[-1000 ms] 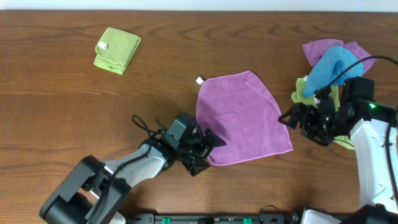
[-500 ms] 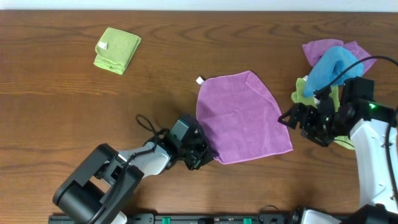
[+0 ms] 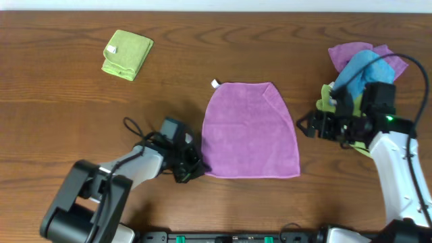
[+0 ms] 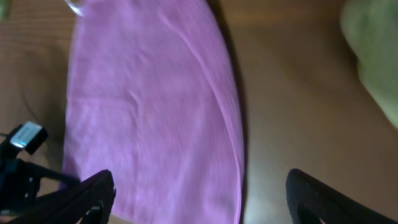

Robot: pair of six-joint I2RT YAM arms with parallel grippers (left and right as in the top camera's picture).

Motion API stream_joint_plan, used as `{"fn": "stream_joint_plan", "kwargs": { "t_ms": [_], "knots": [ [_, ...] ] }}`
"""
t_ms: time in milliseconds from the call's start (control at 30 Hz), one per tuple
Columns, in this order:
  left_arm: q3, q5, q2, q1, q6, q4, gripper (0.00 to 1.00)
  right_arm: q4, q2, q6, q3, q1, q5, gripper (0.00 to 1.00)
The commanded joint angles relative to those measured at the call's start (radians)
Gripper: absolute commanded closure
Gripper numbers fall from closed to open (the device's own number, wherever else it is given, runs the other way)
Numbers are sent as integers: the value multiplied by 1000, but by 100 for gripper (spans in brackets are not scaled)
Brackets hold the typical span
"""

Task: Fold the cloth

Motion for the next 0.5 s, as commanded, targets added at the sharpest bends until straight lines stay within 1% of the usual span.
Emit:
{"fn": "stream_joint_plan", "kwargs": {
  "t_ms": [0, 100, 267, 367, 467],
  "knots": [
    [1, 0, -42, 45, 166, -71, 94, 61, -1, -44, -4, 94, -24, 14],
    [1, -2, -66, 80, 210, -132, 94, 139, 8, -43, -4, 197, 11, 16],
    [1, -2, -89, 128, 269, -200, 95, 233, 81, -43, -4, 378, 208, 17],
    [1, 0, -90, 140, 297, -226, 94, 284, 161, -14, -4, 453, 328, 17],
    [1, 2, -90, 140, 311, -255, 94, 336, 233, 19, -4, 478, 388, 17]
  ]
}}
